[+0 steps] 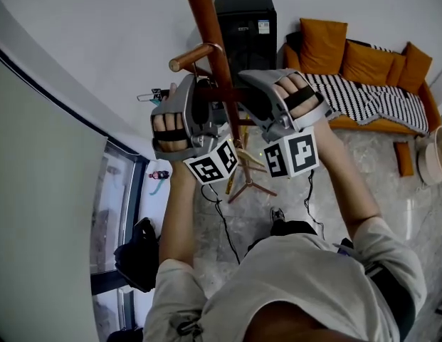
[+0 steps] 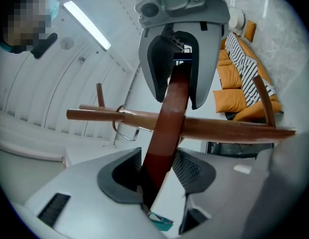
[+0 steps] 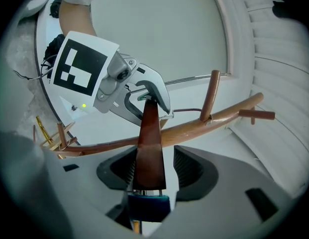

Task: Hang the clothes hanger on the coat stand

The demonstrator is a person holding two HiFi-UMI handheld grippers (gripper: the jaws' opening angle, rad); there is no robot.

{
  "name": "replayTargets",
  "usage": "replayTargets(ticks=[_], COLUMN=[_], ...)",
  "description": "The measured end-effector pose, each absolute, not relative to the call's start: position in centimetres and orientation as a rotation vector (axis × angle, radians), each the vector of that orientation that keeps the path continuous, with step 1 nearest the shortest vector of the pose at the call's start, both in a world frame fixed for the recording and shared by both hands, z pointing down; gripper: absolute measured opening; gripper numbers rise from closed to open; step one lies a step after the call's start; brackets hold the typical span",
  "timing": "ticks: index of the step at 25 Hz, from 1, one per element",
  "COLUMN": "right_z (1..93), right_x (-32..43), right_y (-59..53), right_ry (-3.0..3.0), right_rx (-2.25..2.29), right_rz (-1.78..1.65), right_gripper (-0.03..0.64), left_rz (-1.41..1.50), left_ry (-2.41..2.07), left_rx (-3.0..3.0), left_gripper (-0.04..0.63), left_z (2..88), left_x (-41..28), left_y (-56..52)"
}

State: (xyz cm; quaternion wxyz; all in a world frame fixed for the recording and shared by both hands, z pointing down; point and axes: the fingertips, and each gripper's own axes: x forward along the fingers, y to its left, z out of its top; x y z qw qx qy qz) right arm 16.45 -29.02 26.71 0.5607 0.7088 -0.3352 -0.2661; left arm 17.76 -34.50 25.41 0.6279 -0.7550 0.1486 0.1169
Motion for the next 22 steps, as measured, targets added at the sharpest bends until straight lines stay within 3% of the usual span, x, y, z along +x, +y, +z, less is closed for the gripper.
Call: replayTargets(ticks=[22], right_z=[25.1], right_x=[14.6], right_y=[-24.6], right_ry=[-0.776], right_rx=[1.839], right_rz=[-0.766], right_gripper=[0.259], left_rz=[0.375], left_ry=[0.283], left_rx=[-1.865], left_gripper=[0.186], left_z=[26.2], left_x=[15.8], left_y=[-32.4])
